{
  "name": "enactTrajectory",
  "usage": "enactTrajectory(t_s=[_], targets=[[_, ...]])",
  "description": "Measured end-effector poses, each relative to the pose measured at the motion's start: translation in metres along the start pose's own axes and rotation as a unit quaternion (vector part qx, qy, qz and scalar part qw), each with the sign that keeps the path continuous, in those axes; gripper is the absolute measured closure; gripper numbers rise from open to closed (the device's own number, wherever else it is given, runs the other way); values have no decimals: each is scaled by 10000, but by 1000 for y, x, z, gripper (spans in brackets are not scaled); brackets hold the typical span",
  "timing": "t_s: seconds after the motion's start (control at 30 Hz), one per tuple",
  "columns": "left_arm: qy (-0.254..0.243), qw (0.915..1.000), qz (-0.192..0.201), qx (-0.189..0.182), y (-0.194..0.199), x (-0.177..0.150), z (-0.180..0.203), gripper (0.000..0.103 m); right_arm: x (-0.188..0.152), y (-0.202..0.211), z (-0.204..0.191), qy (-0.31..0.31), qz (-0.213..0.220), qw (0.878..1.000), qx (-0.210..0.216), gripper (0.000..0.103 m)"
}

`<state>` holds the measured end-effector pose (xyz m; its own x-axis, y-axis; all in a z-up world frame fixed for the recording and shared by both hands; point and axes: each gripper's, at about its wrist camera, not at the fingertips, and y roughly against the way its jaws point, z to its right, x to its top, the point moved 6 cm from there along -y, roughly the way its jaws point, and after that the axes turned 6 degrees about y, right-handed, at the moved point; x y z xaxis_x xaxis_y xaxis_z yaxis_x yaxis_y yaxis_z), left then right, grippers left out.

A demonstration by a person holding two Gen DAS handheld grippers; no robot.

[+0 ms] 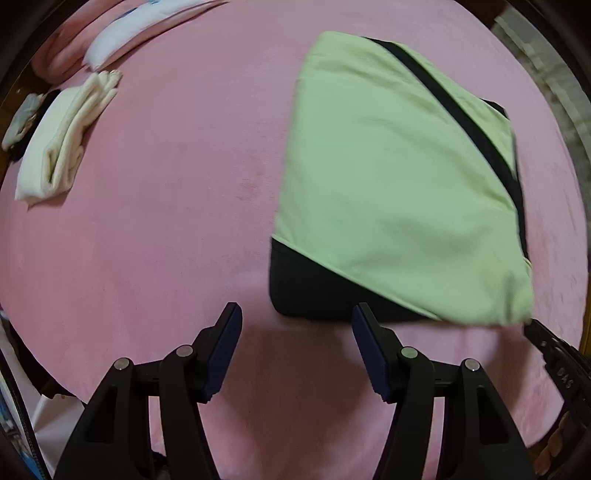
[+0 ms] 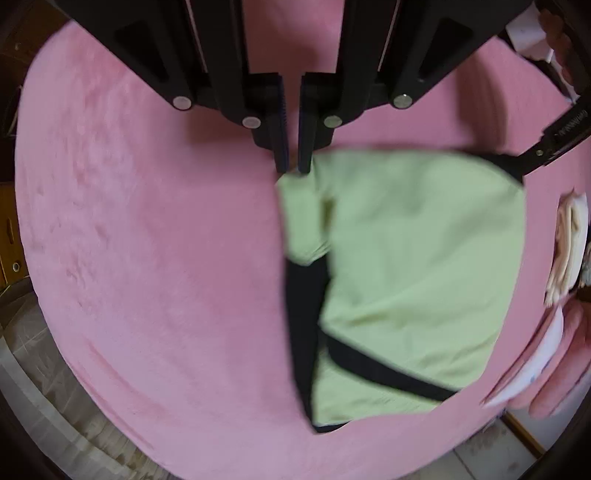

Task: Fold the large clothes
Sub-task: 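Open both tools and pull them back from the flat bundle, then grasp the bundle edges with both tools and lift it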

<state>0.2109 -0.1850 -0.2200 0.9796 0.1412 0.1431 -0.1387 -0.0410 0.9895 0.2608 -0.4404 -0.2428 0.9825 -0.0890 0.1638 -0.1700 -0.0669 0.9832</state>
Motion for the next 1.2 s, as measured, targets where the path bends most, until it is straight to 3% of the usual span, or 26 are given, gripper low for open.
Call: enactTrajectory(t_s=[0.03,0.1,0.13,0.17,0.3,0.37,0.47,0.6,1.2], targets=[[-35,10000,-15,-11,3,-1,1,32,-3,5,-5,47,-67,10000,-38,96],[-155,9998,-53,-79,17,-1,7,25,0,17,-23,126,-79,9998,131,75],[-193,9997,-41,-128,22,1,9,25,4,25,-38,131,-20,9997,228,51],[-257,9995,-20,-182,30,3,10,25,8,32,-43,127,51,9997,226,37],[-393,9990,170,-120,57,6,17,19,23,62,-66,446,296,9986,-53,35],[-427,9983,365,-126,69,10,16,17,13,74,-49,547,261,9981,-116,35],[-625,9967,503,-108,77,12,15,17,19,81,-54,581,203,9980,-109,35],[-836,9955,443,-92,76,9,17,17,19,84,-58,560,240,9981,-123,35],[-691,9968,375,-139,71,15,20,17,17,69,-56,598,-97,9981,-108,35]])
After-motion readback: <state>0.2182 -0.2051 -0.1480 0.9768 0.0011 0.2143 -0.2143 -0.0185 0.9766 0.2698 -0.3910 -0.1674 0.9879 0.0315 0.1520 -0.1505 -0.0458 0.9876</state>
